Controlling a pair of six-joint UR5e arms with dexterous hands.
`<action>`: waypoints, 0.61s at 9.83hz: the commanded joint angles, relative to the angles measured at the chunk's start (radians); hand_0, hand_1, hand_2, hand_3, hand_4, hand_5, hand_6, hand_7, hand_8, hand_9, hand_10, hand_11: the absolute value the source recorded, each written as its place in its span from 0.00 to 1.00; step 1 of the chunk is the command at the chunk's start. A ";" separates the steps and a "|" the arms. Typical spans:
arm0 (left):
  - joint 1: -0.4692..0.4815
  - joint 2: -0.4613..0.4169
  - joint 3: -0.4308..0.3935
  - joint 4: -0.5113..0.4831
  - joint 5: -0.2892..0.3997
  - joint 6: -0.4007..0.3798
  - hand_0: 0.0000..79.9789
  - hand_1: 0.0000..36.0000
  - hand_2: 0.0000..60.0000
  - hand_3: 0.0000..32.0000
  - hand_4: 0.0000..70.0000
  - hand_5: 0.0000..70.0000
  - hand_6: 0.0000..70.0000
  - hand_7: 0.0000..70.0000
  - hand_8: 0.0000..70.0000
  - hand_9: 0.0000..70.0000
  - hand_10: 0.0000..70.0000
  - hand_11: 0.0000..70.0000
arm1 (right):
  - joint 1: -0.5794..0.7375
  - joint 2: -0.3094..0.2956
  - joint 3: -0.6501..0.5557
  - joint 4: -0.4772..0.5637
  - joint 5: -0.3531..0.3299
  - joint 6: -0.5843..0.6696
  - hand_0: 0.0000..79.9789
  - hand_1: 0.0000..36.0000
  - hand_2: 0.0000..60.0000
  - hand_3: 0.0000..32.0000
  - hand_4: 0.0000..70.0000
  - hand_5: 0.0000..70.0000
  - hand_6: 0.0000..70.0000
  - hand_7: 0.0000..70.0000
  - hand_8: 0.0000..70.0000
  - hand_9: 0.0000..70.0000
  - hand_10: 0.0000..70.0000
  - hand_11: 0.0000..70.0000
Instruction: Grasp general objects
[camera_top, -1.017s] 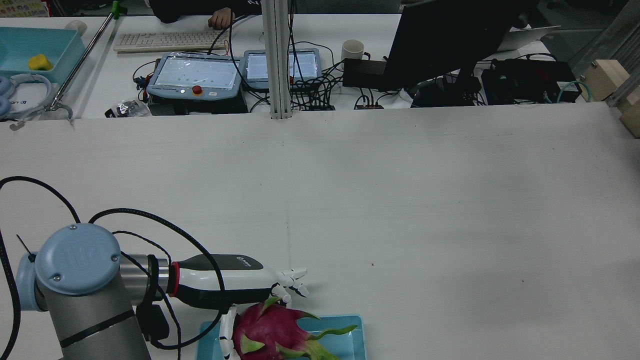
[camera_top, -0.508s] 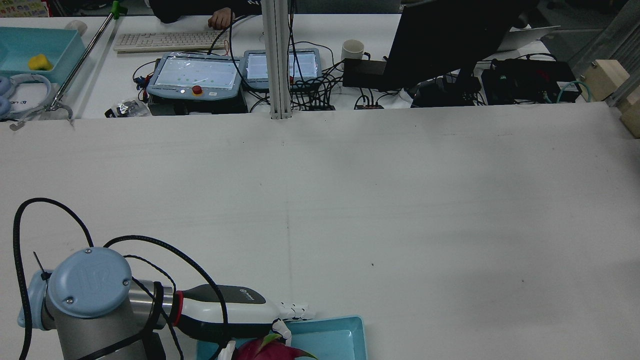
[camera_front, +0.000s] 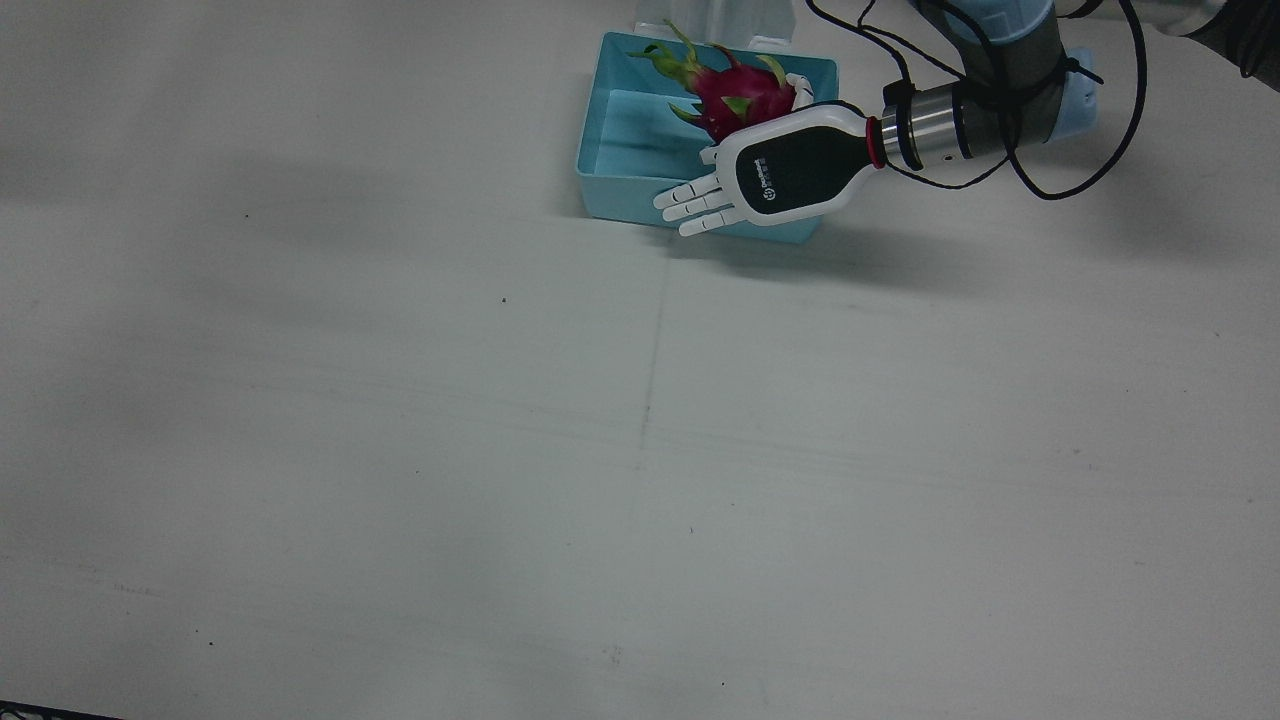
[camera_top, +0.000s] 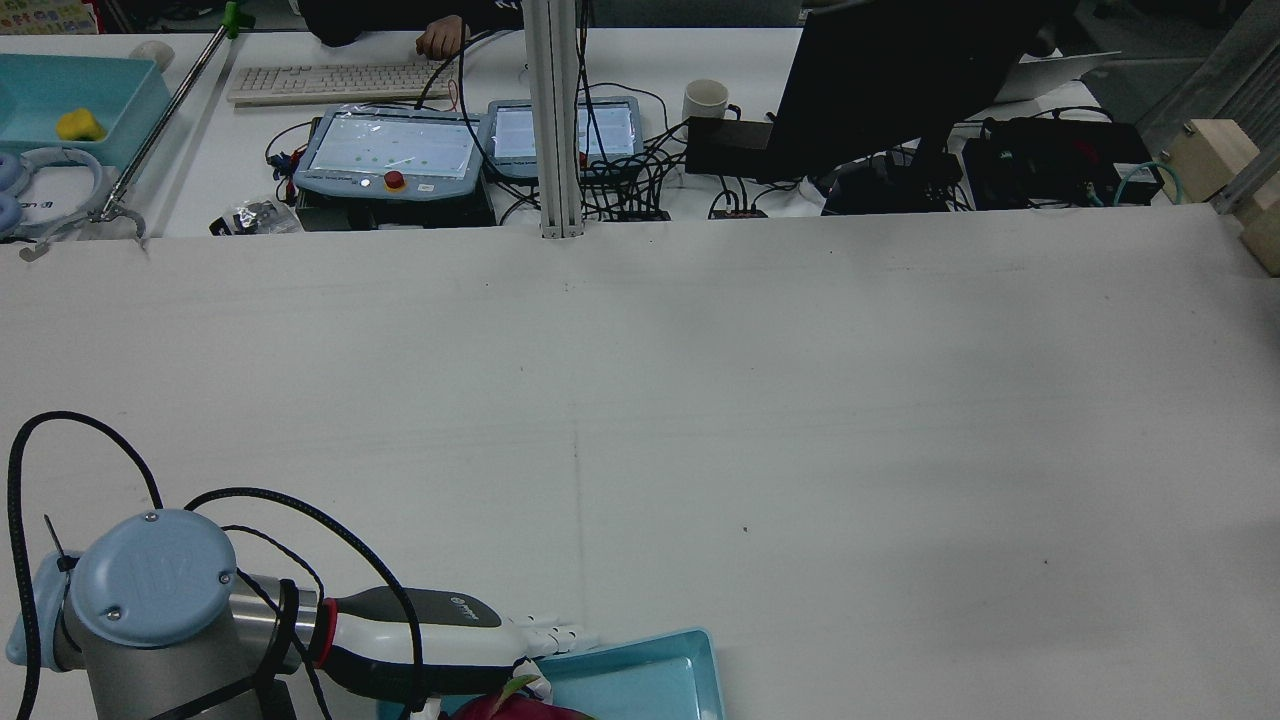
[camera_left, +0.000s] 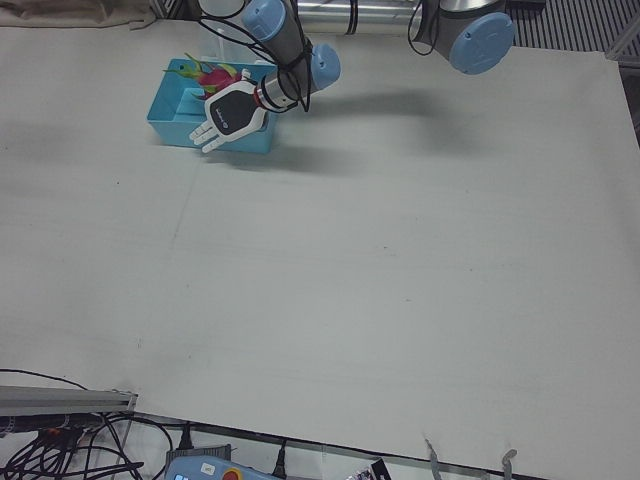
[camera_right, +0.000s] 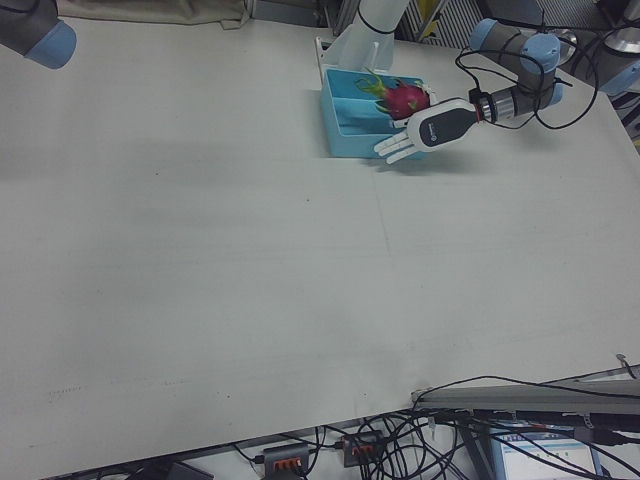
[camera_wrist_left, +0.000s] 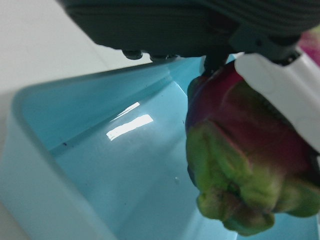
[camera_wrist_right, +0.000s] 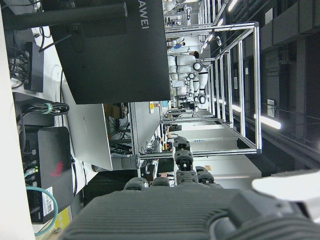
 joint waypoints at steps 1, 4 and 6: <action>-0.001 0.003 -0.001 -0.001 0.001 0.000 0.58 0.11 0.00 1.00 0.00 0.00 0.00 0.05 0.00 0.00 0.00 0.00 | 0.000 0.000 0.000 0.000 0.000 0.000 0.00 0.00 0.00 0.00 0.00 0.00 0.00 0.00 0.00 0.00 0.00 0.00; -0.001 -0.010 0.000 0.008 -0.010 -0.002 0.58 0.11 0.00 1.00 0.00 0.00 0.00 0.06 0.00 0.00 0.00 0.00 | 0.000 0.000 0.000 0.000 0.001 0.000 0.00 0.00 0.00 0.00 0.00 0.00 0.00 0.00 0.00 0.00 0.00 0.00; -0.040 -0.031 0.014 0.009 -0.017 -0.008 0.58 0.10 0.00 1.00 0.00 0.00 0.00 0.10 0.00 0.00 0.00 0.00 | 0.000 0.000 0.000 0.000 0.000 0.000 0.00 0.00 0.00 0.00 0.00 0.00 0.00 0.00 0.00 0.00 0.00 0.00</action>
